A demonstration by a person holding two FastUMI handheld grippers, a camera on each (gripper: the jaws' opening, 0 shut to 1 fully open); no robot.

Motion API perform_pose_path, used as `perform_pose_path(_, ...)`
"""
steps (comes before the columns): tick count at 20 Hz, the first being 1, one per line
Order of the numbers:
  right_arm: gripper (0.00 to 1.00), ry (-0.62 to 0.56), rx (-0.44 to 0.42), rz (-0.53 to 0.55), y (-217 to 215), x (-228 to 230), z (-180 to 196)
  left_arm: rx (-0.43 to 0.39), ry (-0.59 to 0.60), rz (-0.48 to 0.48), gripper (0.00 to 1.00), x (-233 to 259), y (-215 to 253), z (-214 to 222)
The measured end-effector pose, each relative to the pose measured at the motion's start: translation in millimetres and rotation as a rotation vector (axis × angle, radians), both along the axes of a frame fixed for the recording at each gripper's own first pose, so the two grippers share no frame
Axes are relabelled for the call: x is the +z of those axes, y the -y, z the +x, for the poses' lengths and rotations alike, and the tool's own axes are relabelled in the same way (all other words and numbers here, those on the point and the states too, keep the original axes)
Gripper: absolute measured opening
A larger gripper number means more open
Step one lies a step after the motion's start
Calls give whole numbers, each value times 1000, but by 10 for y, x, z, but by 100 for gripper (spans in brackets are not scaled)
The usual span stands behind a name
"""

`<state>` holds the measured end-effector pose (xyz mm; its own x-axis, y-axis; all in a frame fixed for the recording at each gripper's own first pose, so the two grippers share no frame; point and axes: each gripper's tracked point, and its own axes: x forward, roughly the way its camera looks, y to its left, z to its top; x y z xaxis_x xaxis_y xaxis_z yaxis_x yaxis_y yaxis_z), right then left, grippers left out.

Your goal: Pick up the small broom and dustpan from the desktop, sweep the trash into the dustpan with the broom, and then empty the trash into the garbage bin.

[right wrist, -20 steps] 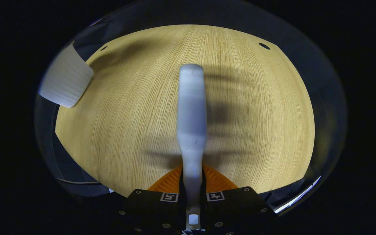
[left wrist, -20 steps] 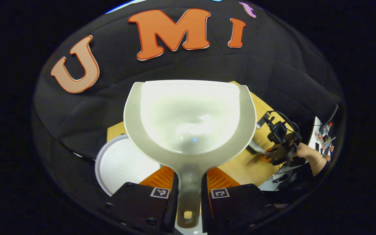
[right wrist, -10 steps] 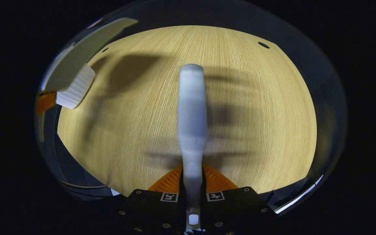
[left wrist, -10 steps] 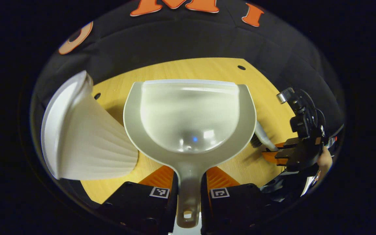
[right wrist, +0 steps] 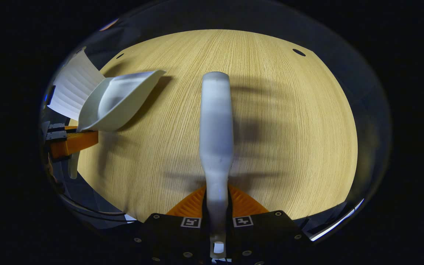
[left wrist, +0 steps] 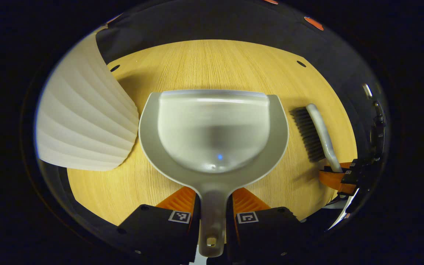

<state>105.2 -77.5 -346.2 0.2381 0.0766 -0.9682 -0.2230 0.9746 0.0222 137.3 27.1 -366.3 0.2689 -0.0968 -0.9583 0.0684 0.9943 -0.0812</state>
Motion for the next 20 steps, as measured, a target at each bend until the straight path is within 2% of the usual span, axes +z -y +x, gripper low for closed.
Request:
perform_pose_path(4, 17, 2, 1, 0, 14, 24, 4, 29, -39, -10, 31, -96, 20, -90)
perform_pose_path(9, 17, 4, -6, 6, 12, 18, 1, 22, -42, 5, 32, -121, -7, -107)
perform_pose_path(14, 24, 23, -34, 24, -3, 34, 45, 22, -55, -41, 37, -100, 58, -164)
perform_pose_path(15, 25, 26, -41, 33, 3, 38, 46, 21, -49, -46, 41, -86, 60, -148)
perform_pose_path(17, 33, 23, -52, 55, -6, 41, 47, 18, -40, -32, 97, -65, 21, -105)
perform_pose_path(18, 50, 27, -58, 68, -26, 45, 52, 22, -33, -32, 100, -57, 11, -81)
perform_pose_path(19, 52, 33, -66, 77, -34, 42, 67, 29, -28, -36, 100, -48, 9, -62)
perform_pose_path(20, 73, 48, -71, 88, -46, 46, 106, 39, -24, -46, 100, -29, 59, -107)
